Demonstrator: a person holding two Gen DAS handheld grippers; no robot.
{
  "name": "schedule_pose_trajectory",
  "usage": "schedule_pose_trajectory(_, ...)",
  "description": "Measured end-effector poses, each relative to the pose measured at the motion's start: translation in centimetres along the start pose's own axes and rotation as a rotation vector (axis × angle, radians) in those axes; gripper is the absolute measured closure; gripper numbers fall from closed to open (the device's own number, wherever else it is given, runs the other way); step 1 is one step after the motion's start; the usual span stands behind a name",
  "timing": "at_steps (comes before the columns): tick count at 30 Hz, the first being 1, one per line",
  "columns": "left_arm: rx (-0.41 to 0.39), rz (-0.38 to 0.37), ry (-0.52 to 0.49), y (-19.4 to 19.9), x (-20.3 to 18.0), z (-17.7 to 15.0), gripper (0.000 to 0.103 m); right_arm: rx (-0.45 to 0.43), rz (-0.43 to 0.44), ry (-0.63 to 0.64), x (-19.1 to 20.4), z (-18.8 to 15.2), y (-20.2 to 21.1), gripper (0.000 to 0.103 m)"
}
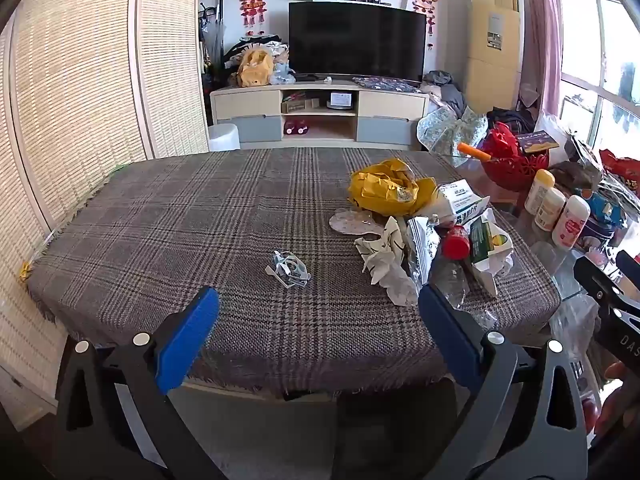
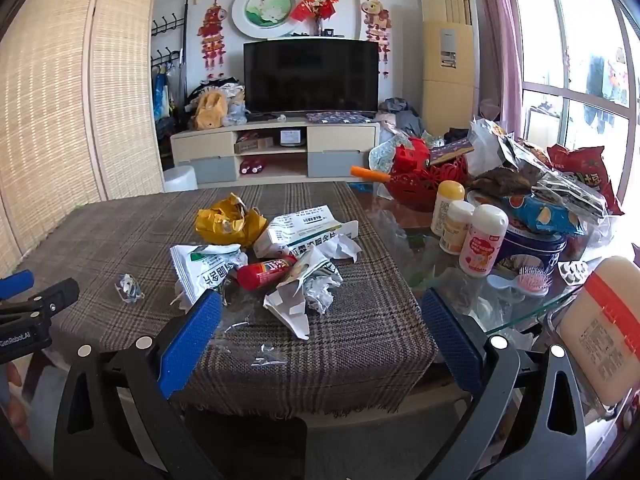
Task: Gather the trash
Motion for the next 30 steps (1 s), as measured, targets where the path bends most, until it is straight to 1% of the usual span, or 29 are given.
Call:
schedule_pose_trajectory(16,-0.006,0.005,-0.011,0.10,-0.05,0.03,0.008,-0.001,-0.003,-0.001,-0.28,0.28,0.59,0.003)
schedule_pose_trajectory(21,-0.004,0.005,-0.011,0.35,0.03,-0.14,0.008,0.004,0.003,-0.012,-0.62,-0.06,-0.22,0.003)
schedule_pose_trajectory(30,-0.004,0.008,-0.013,0.08,0.02,-0.21,0.008,0.004,0.003,-0.013,-0.41,-0.05,0.00,0.003)
Point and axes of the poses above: each gripper's, at about its wrist camera, not at the fingertips, and y roughly against the way its jaws point, x to its left, z to its top, the point moved 9 cm from there along -y, roughly the way its jaws point, and after that the axes turned 6 degrees about y, right-handed, at the moved point
